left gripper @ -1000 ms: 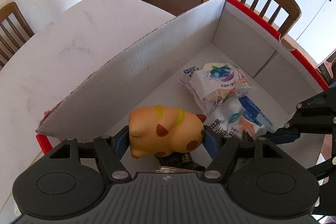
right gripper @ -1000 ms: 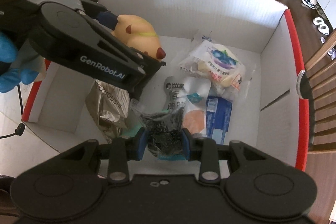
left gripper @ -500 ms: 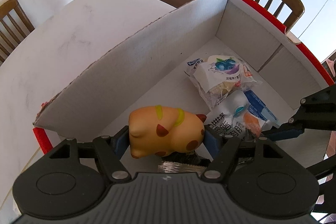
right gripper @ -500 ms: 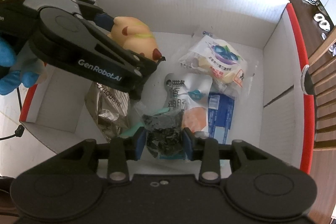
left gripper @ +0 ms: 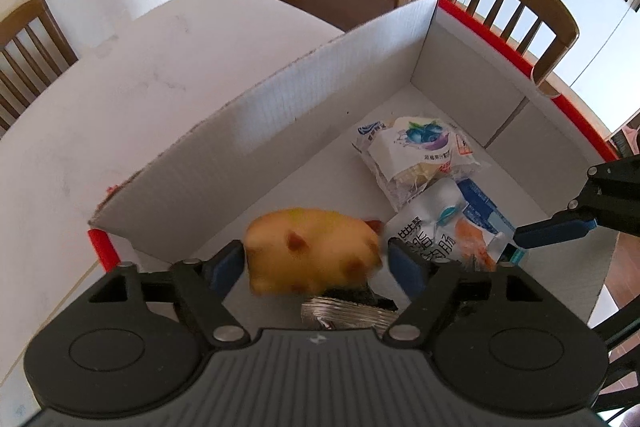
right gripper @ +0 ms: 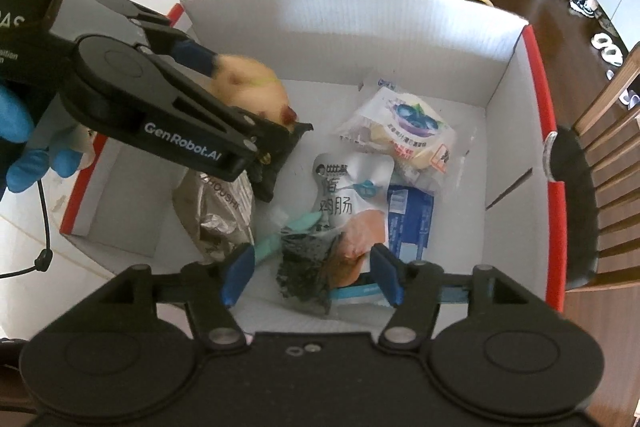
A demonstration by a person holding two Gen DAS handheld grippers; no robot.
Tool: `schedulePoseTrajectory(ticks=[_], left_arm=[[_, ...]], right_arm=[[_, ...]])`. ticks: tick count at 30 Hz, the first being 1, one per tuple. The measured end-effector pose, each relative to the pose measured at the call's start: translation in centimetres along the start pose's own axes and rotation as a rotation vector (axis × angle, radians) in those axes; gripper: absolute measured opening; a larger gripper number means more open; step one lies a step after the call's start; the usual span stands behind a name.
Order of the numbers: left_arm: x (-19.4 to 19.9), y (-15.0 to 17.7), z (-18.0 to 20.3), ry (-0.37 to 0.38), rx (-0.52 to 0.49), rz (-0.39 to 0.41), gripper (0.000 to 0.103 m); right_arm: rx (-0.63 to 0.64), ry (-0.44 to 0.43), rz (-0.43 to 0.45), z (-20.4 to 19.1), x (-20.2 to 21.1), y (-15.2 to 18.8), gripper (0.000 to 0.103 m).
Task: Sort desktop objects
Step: 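Lower and open the left tool dropping the plush while the right tool releases the black bag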
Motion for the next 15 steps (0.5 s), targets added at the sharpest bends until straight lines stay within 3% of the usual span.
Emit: schedulePoseTrajectory(ticks=[4,15], left_arm=[[0.8,0.0,0.4,0.009,-0.012,0.021,0.084],[5.0,1.2,0.4,0.005,0.016,0.105,0.085]], right_arm=[[0.003,0.009,0.022,-0.1,0.8,0.0,0.070],[0.031,0.022,0.105,0.3,3.4,-0.9,0.071]])
Point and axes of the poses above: each gripper's, at about its wrist camera, not at the fingertips, and x roughly against the way its jaws point, z to its right, y to its underside, the point moved 8 cm from there along -x, roughly the way its jaws point, and after that the axes turned 4 degrees about -x, right-handed, at the moved point
